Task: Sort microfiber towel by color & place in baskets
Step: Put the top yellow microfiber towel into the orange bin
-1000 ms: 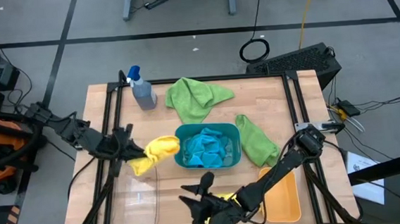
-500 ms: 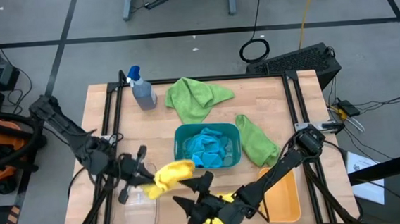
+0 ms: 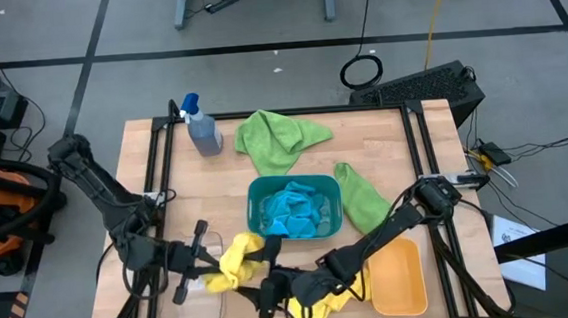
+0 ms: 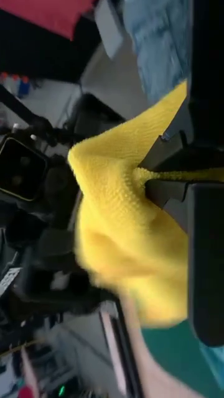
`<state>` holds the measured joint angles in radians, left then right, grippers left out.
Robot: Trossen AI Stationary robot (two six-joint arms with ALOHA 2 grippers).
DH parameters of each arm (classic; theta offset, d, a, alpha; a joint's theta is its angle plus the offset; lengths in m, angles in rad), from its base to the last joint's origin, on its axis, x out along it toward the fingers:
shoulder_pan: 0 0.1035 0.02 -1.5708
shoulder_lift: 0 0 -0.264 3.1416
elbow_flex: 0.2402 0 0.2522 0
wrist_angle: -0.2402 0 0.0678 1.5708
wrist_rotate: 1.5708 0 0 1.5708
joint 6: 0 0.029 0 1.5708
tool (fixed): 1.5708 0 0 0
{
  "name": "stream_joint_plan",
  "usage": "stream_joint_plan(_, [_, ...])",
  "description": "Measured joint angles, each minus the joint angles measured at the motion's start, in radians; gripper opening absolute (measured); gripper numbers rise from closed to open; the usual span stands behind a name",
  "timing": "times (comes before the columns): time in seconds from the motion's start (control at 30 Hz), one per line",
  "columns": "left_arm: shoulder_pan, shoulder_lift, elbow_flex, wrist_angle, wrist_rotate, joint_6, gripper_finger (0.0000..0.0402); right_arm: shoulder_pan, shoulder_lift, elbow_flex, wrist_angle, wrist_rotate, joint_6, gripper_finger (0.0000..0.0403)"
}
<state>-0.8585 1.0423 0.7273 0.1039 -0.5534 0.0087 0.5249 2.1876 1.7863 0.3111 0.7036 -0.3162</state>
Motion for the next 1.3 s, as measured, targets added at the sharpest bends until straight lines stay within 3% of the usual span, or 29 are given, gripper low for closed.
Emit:
stream_joint_plan(0.2, [-0.022,0.017,0.000,0.036,-0.032,0.080,0.0013,-0.039,0.000,0.000,-0.078,-0.081,0.187,0.0314])
stream_joint_plan(0.43, [-0.028,0.025,0.000,0.047,-0.031,0.084,0.0013,-0.052,0.000,0.000,-0.081,-0.082,0.249,0.0288])
stream_joint_plan(0.53, [-0.028,0.025,0.000,0.049,-0.027,0.083,0.0013,-0.052,0.000,0.000,-0.093,-0.082,0.249,0.0239])
stream_joint_plan(0.7, [-0.028,0.031,0.000,0.050,-0.025,0.076,0.0018,-0.053,0.000,0.000,-0.113,-0.082,0.248,0.0109])
stream_joint_plan(0.83, [-0.033,0.039,0.000,0.043,-0.030,0.047,0.0052,-0.050,0.000,0.000,-0.133,-0.081,0.214,0.0017])
stream_joint_plan(1.1, [-0.095,0.038,0.000,-0.005,-0.042,-0.011,0.0145,-0.017,-0.023,0.000,-0.194,0.007,0.181,0.0028])
stream_joint_plan(1.3, [-0.149,0.009,0.000,-0.129,-0.082,-0.025,0.0163,0.003,-0.028,0.000,-0.200,-0.003,0.151,0.0007])
